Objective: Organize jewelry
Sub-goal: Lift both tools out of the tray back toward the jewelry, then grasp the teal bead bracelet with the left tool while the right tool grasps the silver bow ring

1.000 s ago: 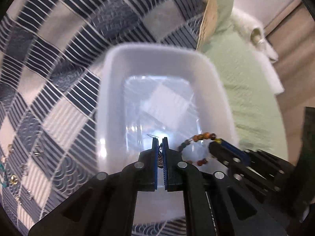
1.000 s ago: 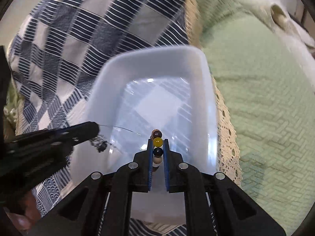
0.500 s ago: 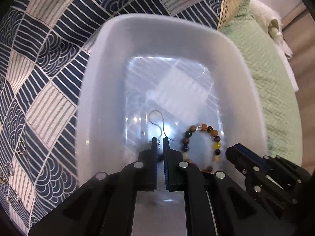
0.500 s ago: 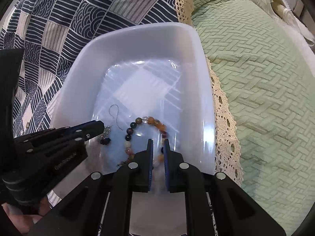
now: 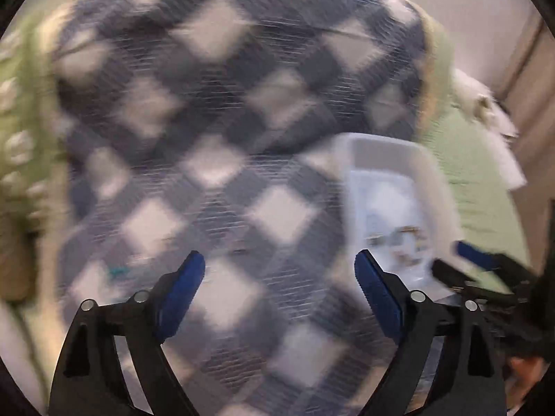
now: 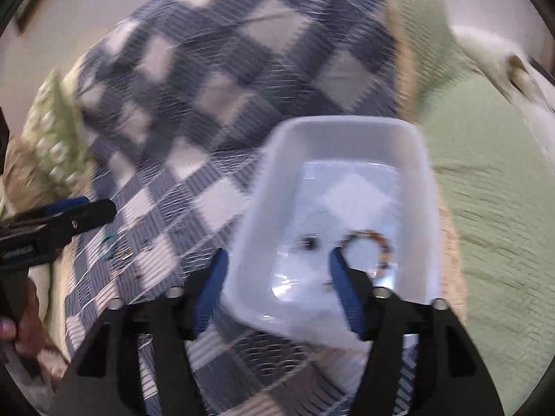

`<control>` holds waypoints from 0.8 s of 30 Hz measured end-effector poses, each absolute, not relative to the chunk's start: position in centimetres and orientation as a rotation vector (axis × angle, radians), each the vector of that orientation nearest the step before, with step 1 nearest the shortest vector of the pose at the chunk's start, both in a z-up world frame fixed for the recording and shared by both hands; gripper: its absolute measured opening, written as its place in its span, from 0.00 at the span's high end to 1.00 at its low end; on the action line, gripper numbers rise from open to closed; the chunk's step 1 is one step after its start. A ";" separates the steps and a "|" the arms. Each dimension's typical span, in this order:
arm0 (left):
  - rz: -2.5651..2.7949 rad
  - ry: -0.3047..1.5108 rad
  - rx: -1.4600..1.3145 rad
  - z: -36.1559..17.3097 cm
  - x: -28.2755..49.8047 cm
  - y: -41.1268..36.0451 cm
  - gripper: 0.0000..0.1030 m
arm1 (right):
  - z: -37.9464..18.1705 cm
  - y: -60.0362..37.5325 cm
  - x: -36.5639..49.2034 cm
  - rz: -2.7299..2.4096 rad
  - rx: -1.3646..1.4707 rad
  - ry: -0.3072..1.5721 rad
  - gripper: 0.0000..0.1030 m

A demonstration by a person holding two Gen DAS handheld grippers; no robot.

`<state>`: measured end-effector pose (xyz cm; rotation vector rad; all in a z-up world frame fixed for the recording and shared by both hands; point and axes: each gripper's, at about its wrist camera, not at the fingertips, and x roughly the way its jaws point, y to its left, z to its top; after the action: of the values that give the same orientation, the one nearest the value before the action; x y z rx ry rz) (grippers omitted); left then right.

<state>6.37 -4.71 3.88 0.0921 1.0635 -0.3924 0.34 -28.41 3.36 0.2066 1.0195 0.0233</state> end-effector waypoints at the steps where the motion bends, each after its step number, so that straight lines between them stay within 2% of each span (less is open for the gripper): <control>1: -0.350 1.064 0.096 3.5 6.4 -2.5 0.18 | 3.3 -27.0 0.5 0.037 0.185 1.024 0.31; 6: -0.189 1.122 0.011 0.0 8.3 5.5 0.18 | 1.5 -21.0 2.2 0.093 0.125 1.080 0.28; 12: -0.064 1.187 -0.022 -4.6 11.4 11.4 0.20 | -0.3 -16.2 5.5 0.115 0.073 1.099 0.28; 15: -0.016 1.227 -0.052 -7.0 13.3 13.6 0.25 | -1.8 -15.0 8.0 0.112 0.083 1.112 0.28; 19: 0.023 1.312 -0.084 -10.5 14.8 15.5 0.39 | -5.2 -14.0 10.8 0.089 0.104 1.174 0.28; 24: 0.042 1.370 -0.017 -13.1 15.2 15.5 0.40 | -8.3 -12.8 13.3 0.066 0.109 1.231 0.32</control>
<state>15.17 15.49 -13.10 -0.0175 1.3701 0.0415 13.26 -12.81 -8.30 0.1088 1.2310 0.0664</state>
